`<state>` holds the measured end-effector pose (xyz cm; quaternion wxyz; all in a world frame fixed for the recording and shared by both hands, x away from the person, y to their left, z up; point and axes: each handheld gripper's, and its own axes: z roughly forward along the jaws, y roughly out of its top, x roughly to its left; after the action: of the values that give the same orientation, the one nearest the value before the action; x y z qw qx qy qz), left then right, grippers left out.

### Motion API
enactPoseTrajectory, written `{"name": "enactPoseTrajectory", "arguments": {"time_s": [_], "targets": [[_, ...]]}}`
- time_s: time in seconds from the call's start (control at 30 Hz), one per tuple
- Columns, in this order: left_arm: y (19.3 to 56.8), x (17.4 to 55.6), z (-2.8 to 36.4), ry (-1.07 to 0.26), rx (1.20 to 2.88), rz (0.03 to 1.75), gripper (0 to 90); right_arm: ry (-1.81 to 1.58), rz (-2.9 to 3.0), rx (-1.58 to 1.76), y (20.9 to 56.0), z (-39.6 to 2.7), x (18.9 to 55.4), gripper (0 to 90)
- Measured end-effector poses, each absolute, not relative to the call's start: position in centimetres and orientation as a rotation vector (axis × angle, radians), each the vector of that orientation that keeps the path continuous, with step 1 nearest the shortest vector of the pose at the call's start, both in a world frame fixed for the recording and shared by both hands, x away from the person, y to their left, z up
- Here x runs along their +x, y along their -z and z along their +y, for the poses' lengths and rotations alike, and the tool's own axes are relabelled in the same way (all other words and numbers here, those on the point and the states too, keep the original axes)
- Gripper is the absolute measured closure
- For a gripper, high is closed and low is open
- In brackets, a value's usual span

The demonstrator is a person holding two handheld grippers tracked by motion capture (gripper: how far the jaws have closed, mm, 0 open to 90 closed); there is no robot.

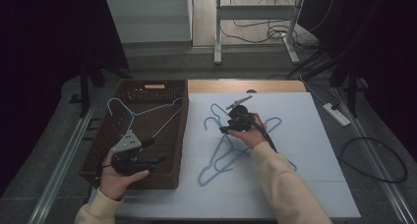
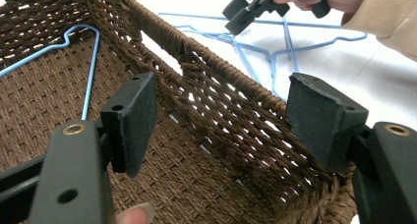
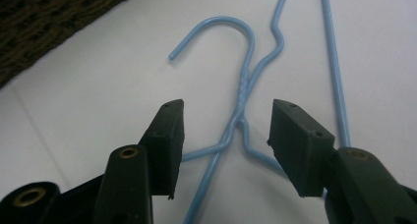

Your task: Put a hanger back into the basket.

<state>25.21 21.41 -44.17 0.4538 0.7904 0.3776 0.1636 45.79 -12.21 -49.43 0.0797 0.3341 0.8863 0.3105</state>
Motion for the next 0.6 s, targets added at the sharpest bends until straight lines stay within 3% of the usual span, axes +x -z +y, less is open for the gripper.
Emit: {"name": "enactPoseTrajectory", "arguments": {"time_s": [0.6], "targets": [[44.2, 25.3, 21.6, -0.407, 1.951, 0.937, 28.9, -0.773, 2.676, 1.055, 51.0, -10.2, 48.1, 71.5]]}}
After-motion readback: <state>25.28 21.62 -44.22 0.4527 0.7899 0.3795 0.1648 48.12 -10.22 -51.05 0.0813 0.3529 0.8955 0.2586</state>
